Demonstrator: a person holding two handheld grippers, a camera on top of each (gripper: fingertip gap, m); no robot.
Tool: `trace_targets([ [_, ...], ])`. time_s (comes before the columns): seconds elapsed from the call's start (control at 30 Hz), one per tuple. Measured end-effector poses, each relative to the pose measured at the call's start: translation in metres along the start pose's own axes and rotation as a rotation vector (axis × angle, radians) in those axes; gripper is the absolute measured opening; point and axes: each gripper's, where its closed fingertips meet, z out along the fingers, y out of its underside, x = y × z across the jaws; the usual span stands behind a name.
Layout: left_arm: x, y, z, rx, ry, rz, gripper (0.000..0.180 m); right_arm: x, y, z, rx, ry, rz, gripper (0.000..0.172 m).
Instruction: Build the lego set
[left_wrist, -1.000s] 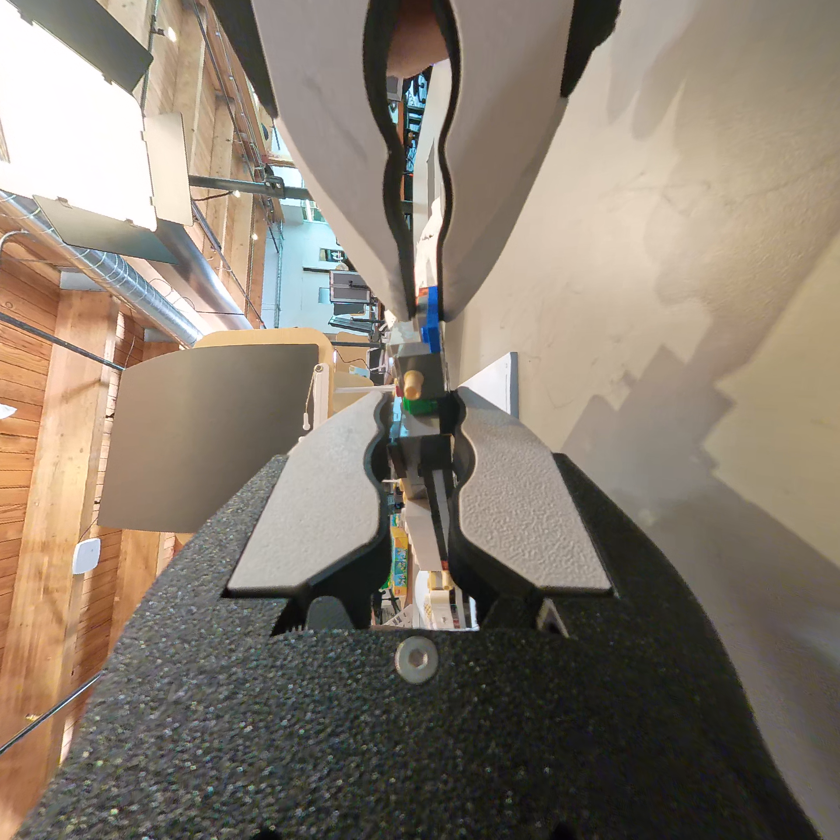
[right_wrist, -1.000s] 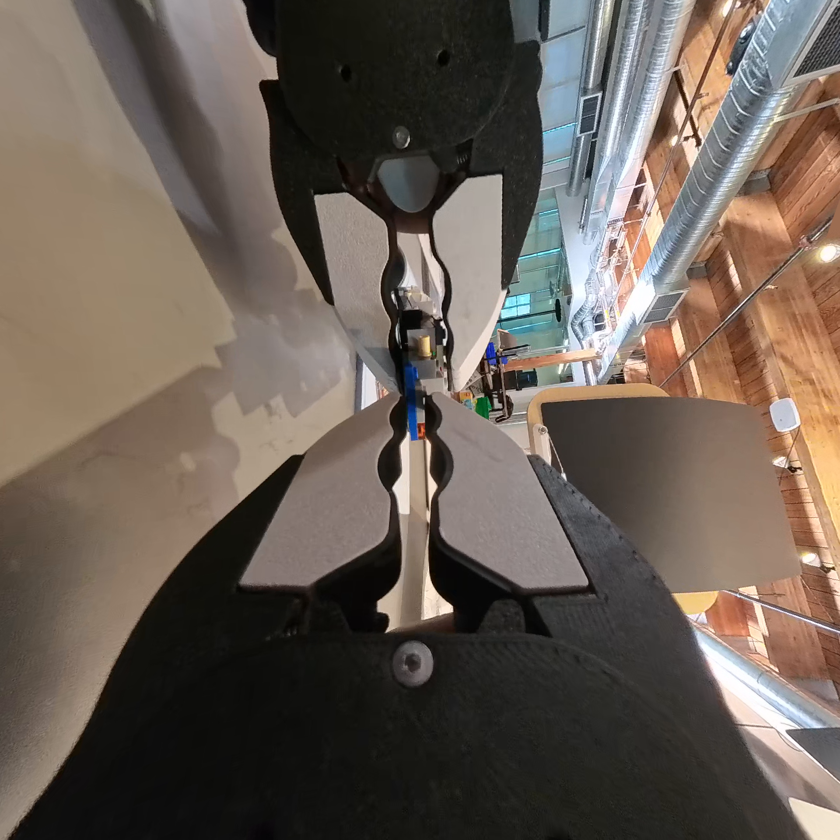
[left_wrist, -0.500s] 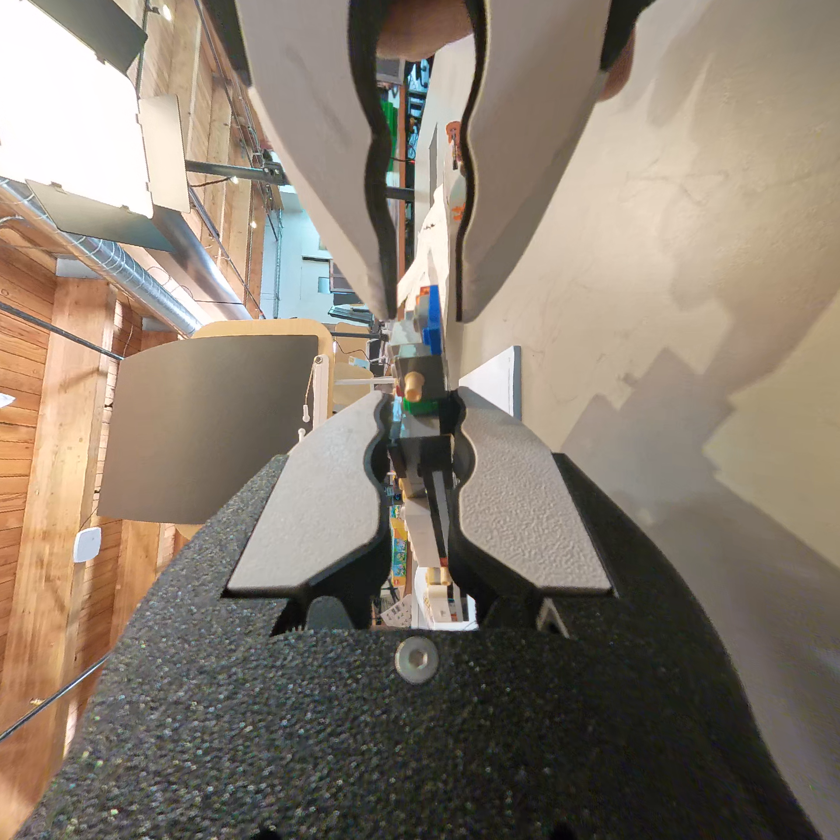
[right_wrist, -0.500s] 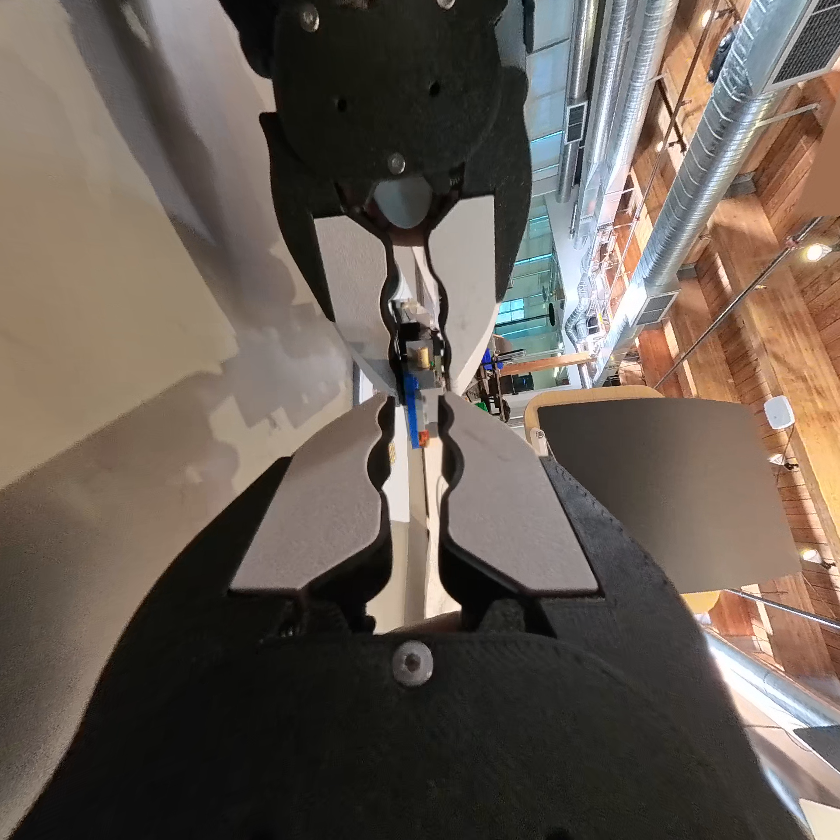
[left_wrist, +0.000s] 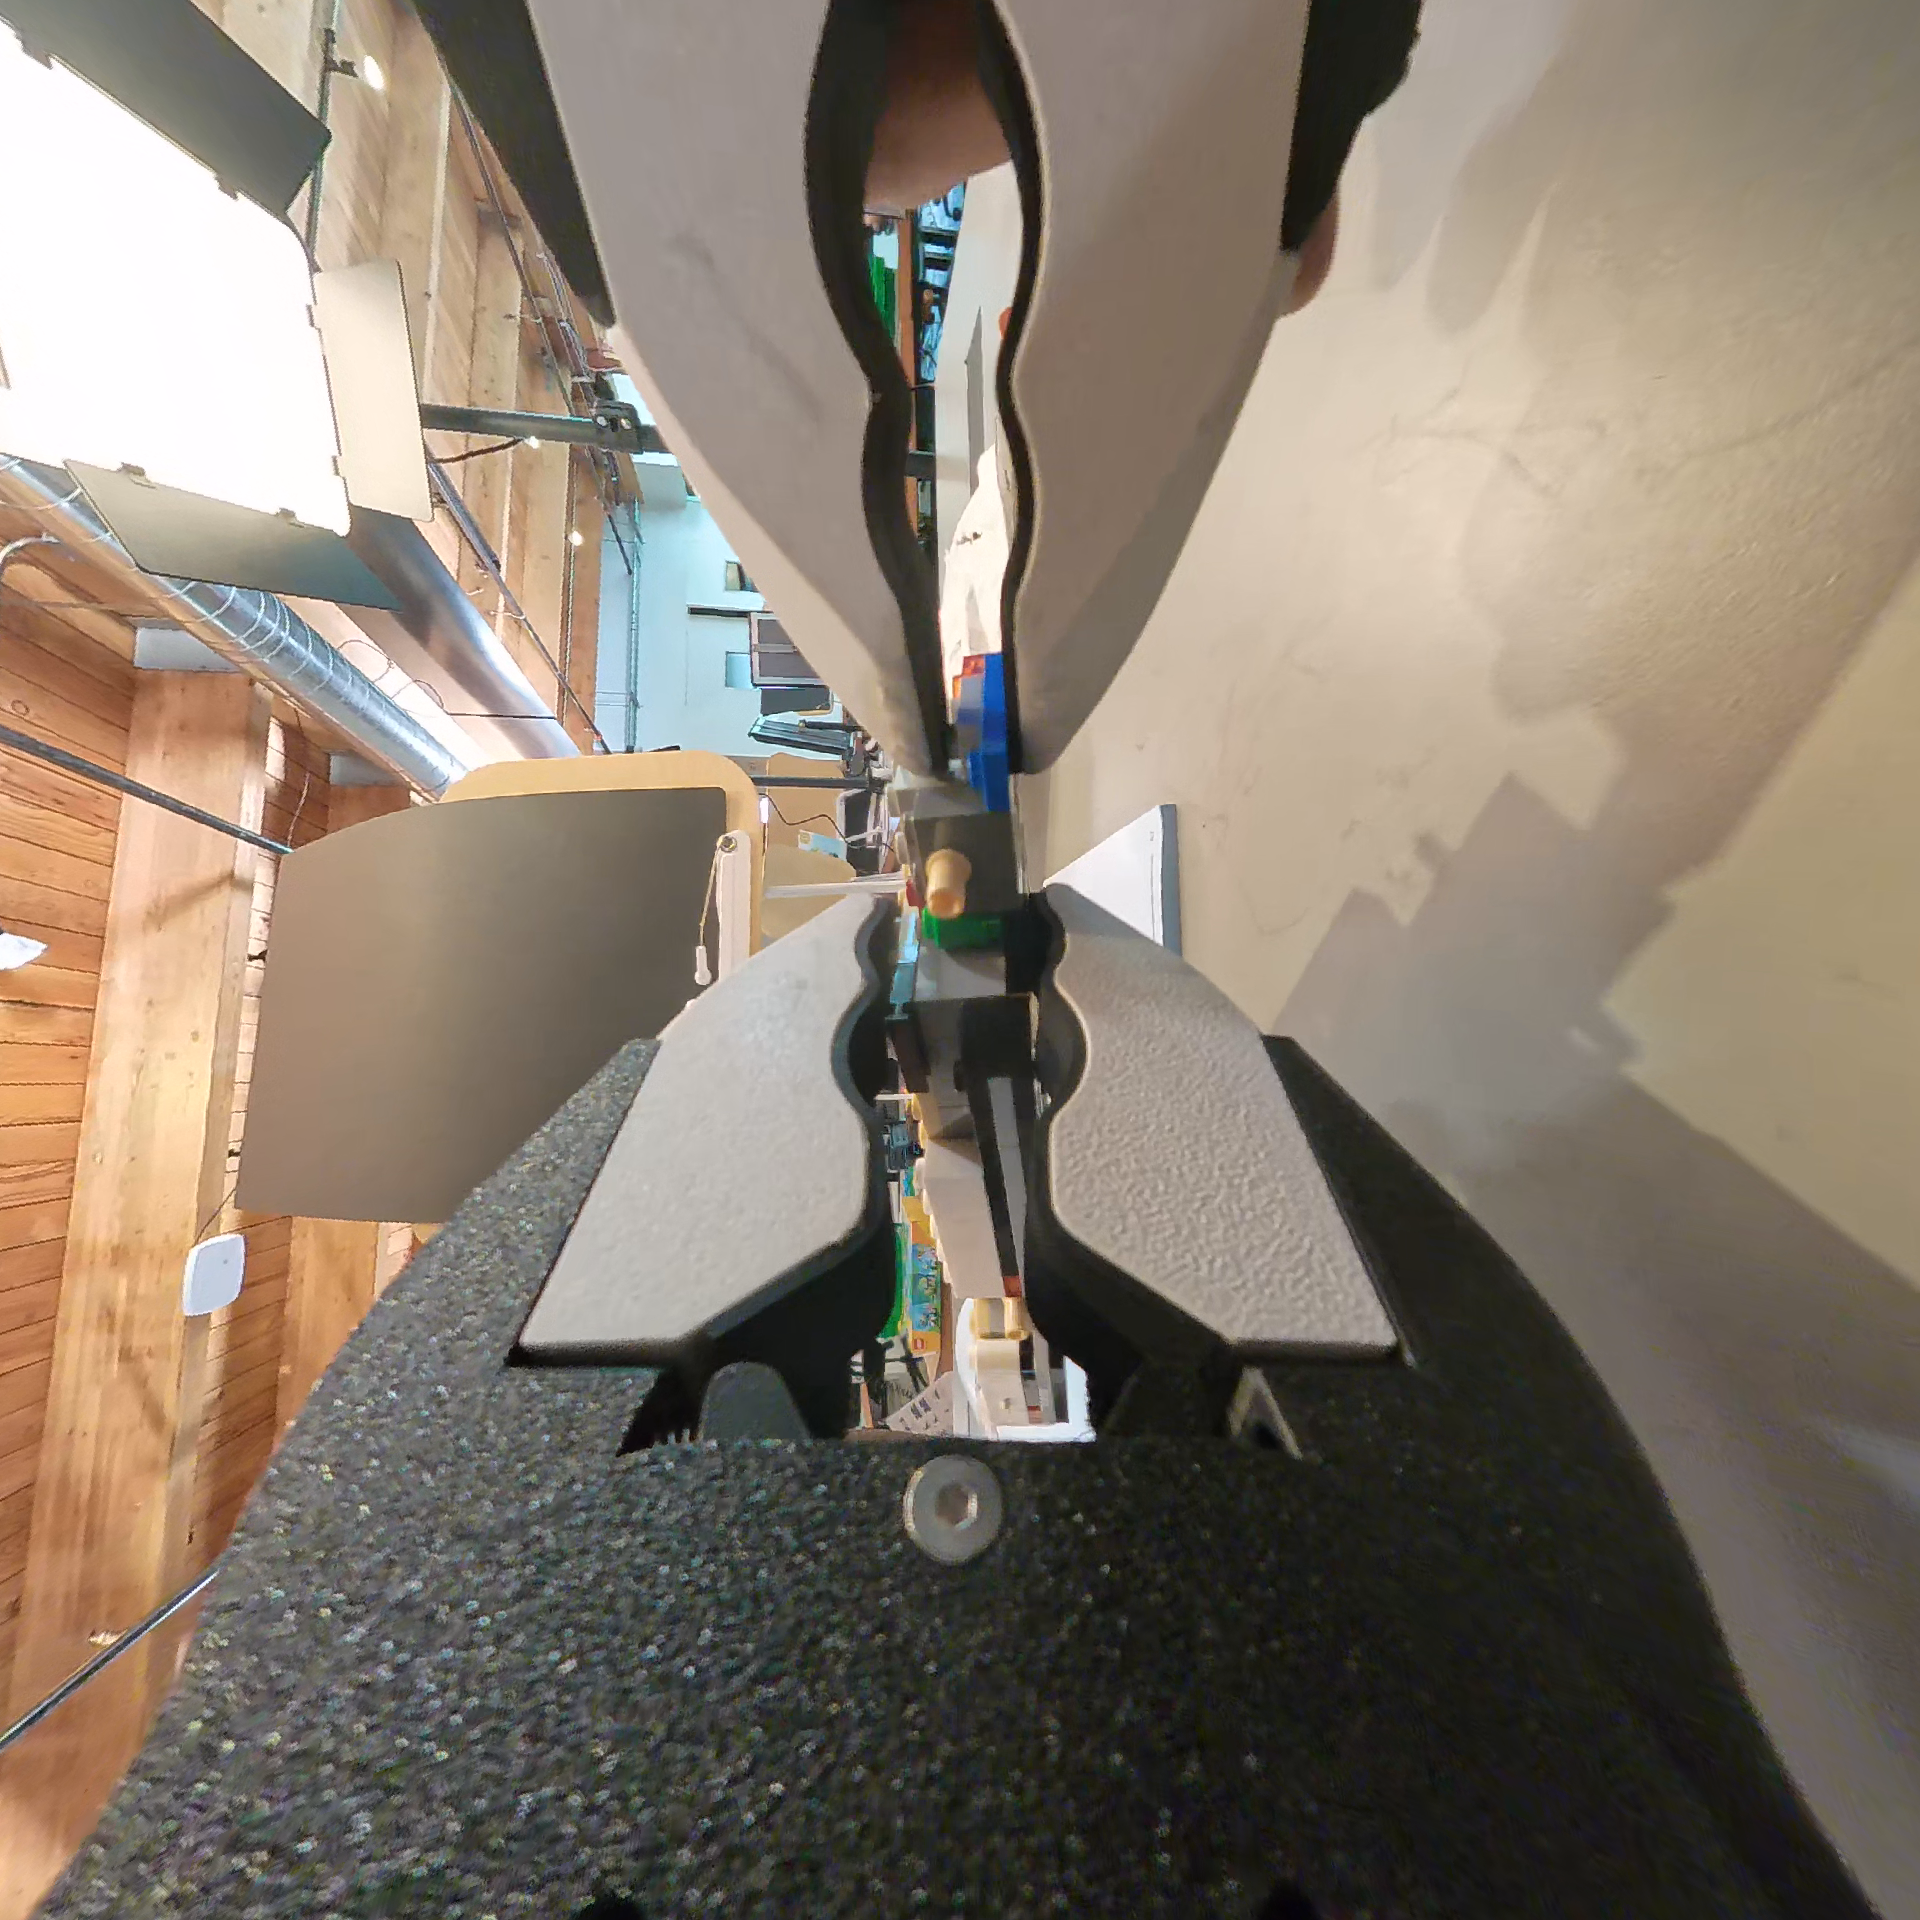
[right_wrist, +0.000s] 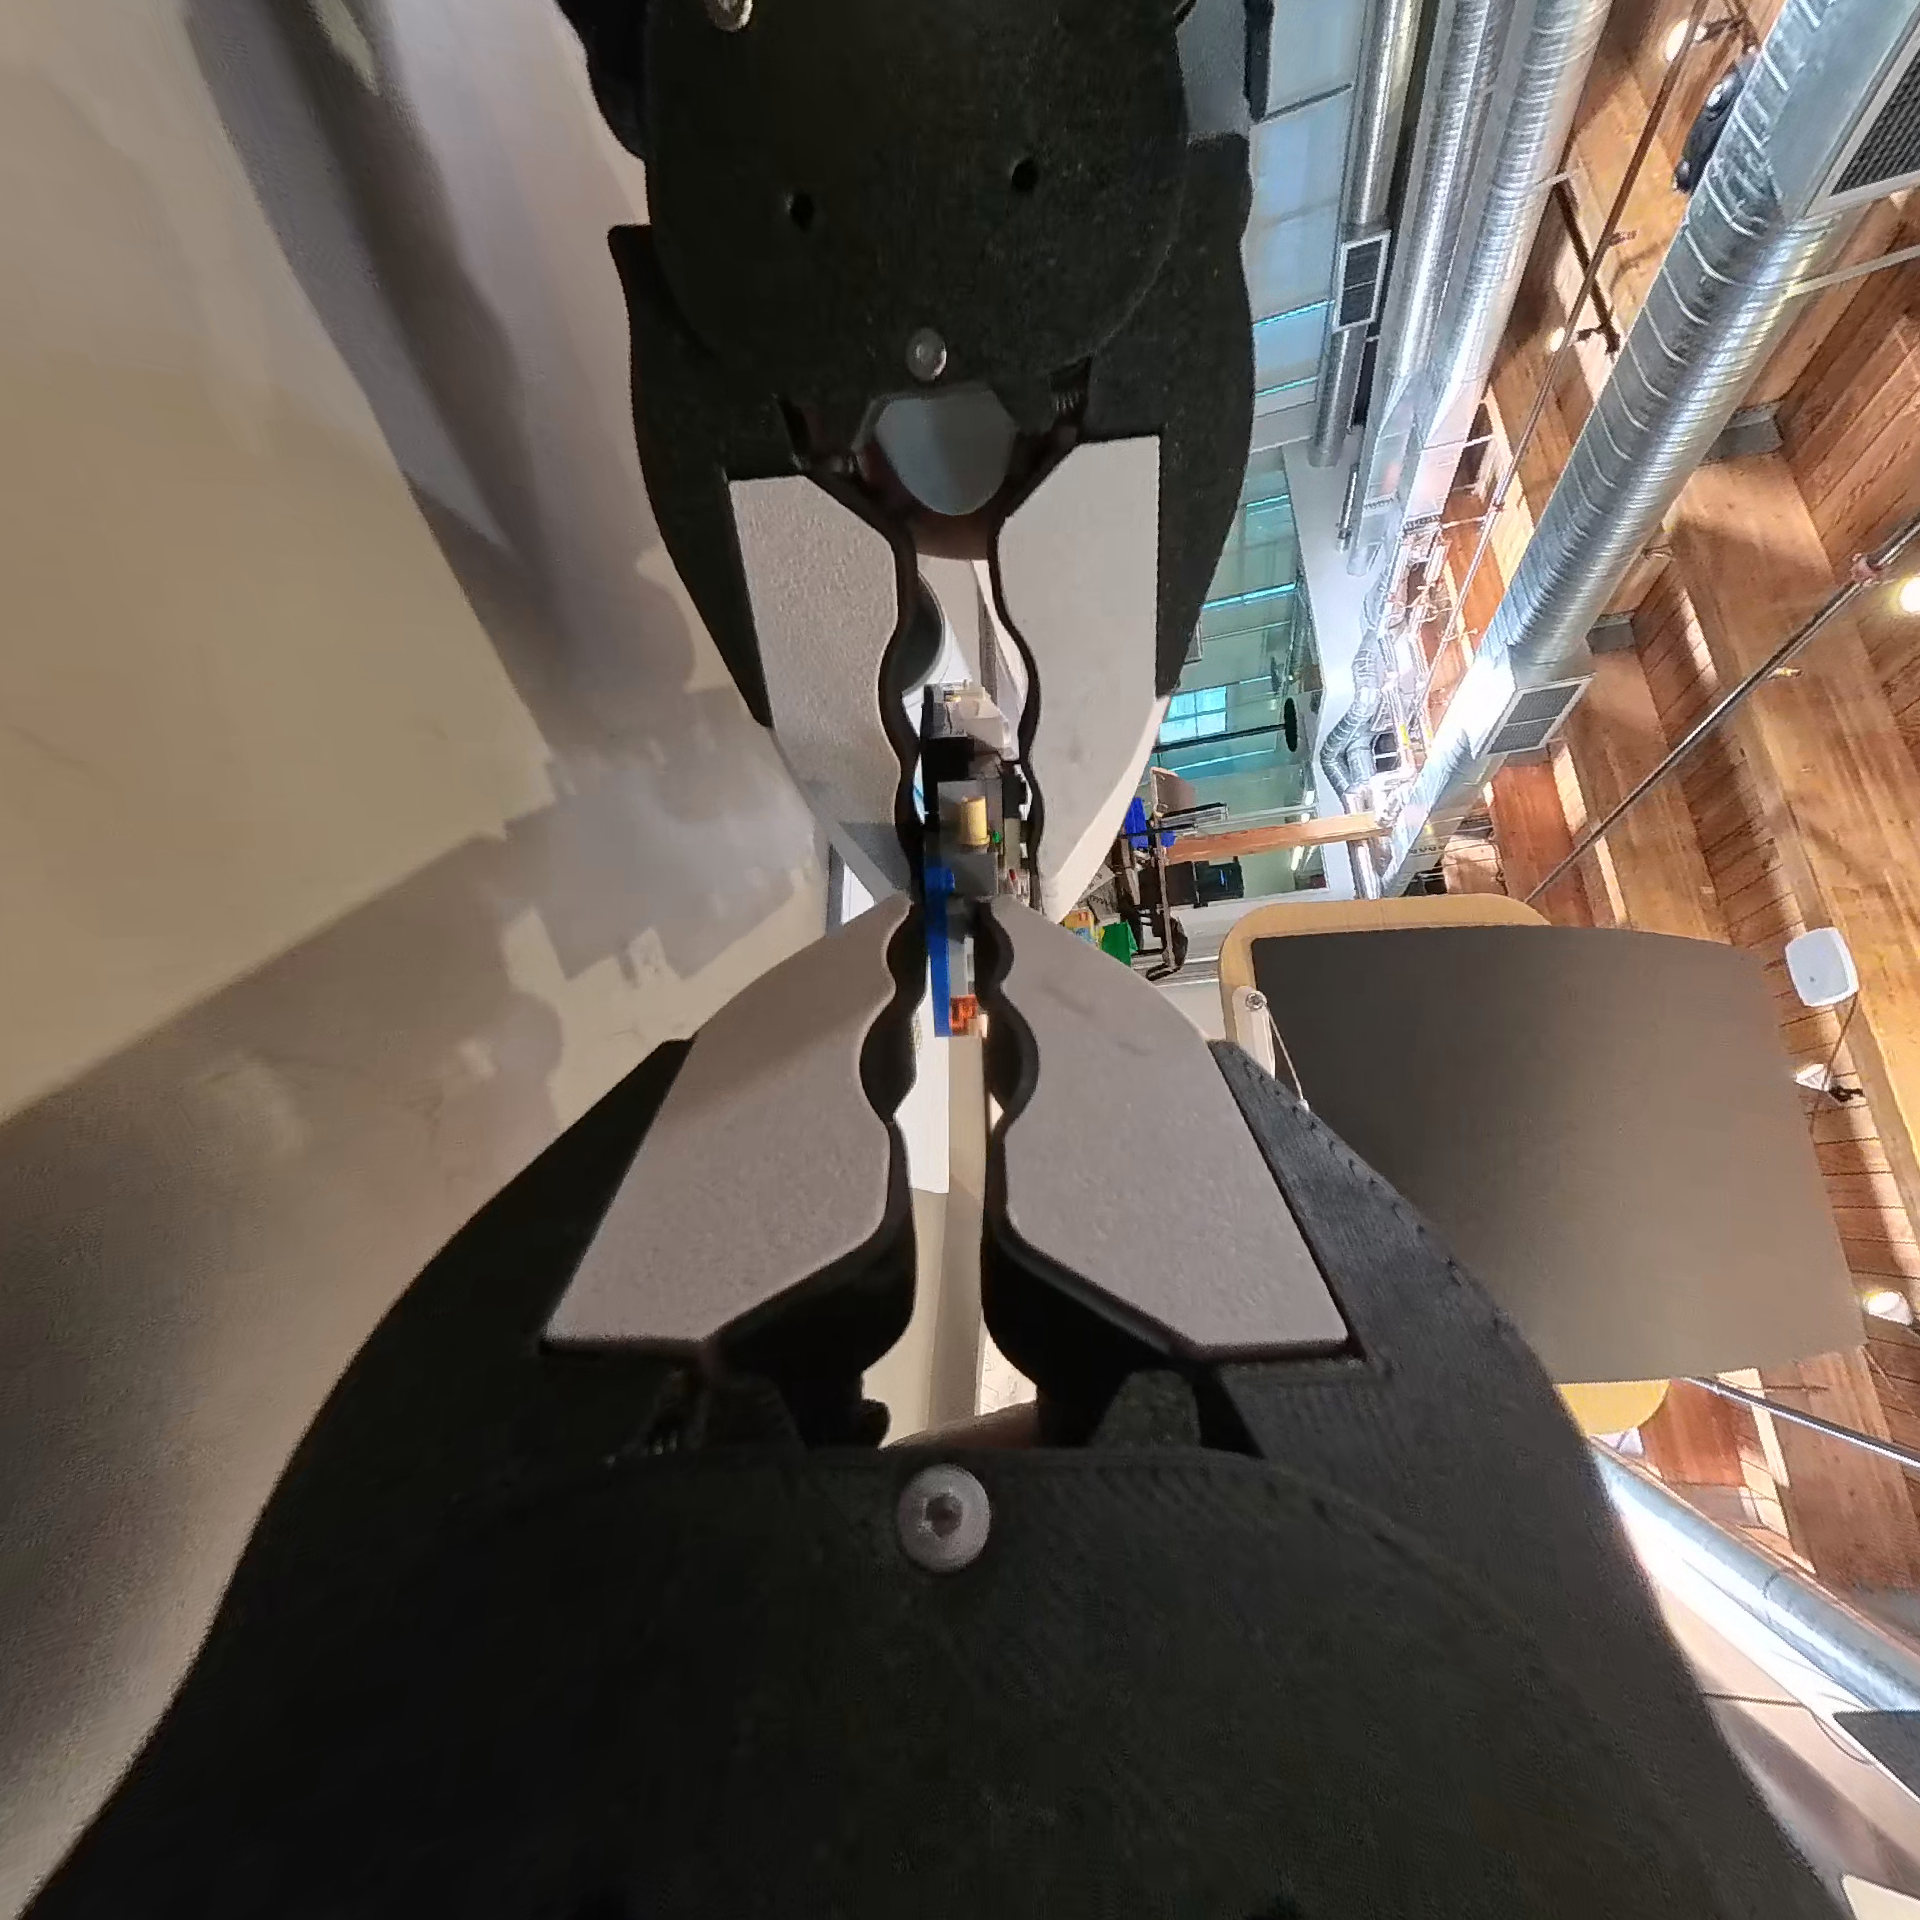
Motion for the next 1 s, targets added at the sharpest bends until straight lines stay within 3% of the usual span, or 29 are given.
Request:
trace_targets([
  [0.37, 0.001, 0.004, 0.009, -0.006, 0.013, -0.018, 0.025, -0.003, 0.005, 0.002, -0.023, 0.004, -0.007, 0.009],
  [0.43, 0.001, 0.004, 0.005, -0.016, 0.003, -0.027, 0.025, -0.002, 0.003, -0.001, -0.021, 0.011, -0.002, 0.016],
  [0.6, -0.004, 0.011, 0.006, -0.047, -0.034, -0.024, 0.024, 0.001, 0.013, -0.014, -0.118, 0.021, 0.037, 0.02],
  [0.77, -0.001, 0.008, 0.006, -0.061, -0.046, 0.015, 0.025, -0.01, 0.033, -0.047, -0.268, 0.033, 0.143, 0.017],
  [1.0, 0.007, -0.001, 0.005, -0.067, -0.052, 0.043, 0.025, -0.033, 0.074, -0.13, -0.53, 0.063, 0.406, 0.016],
])
